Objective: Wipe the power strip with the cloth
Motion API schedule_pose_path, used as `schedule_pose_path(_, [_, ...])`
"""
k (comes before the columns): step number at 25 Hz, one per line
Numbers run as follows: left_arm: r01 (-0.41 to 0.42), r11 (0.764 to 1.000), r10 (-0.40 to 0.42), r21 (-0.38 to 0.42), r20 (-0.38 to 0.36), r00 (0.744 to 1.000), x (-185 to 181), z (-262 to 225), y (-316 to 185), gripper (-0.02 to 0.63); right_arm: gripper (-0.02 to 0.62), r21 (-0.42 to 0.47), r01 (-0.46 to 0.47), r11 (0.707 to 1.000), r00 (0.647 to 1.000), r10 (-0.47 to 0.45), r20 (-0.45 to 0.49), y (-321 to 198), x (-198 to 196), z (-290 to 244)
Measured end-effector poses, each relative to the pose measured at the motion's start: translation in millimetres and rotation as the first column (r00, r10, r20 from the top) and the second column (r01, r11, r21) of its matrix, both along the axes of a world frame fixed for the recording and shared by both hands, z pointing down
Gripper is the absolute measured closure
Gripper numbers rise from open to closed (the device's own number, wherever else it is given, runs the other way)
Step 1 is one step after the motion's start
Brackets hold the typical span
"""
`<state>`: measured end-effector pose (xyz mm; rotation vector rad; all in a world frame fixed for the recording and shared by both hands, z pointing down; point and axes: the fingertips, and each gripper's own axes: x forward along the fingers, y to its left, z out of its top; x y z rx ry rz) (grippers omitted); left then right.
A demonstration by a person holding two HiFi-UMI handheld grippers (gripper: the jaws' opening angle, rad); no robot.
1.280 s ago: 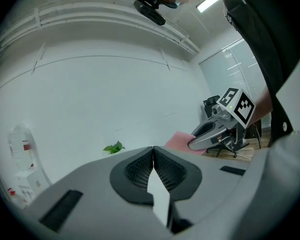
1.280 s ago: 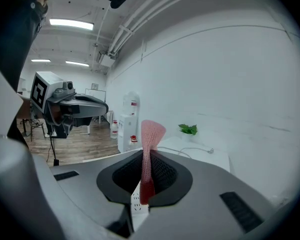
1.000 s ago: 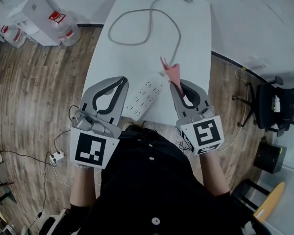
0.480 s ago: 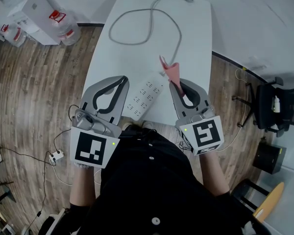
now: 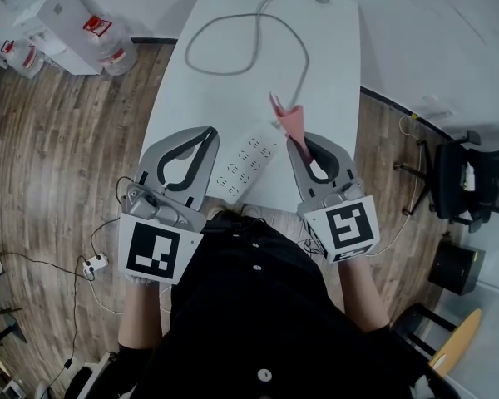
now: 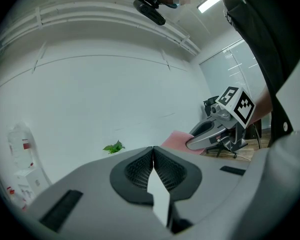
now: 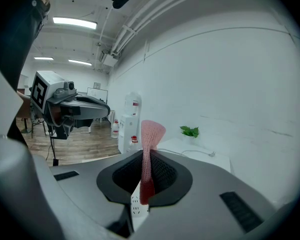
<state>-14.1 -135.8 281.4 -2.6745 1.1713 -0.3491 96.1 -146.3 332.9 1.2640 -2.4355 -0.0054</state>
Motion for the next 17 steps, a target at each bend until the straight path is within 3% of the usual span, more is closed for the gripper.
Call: schedule_pose_path(17, [-0.003,1.000,0.003,0.004,-0.003,1.000,-1.2,-1.2,2.3,0.591,0.548,-0.003,0.010,1.000,1.000,-0.010,-0.014,3.6,-4.8,0.2])
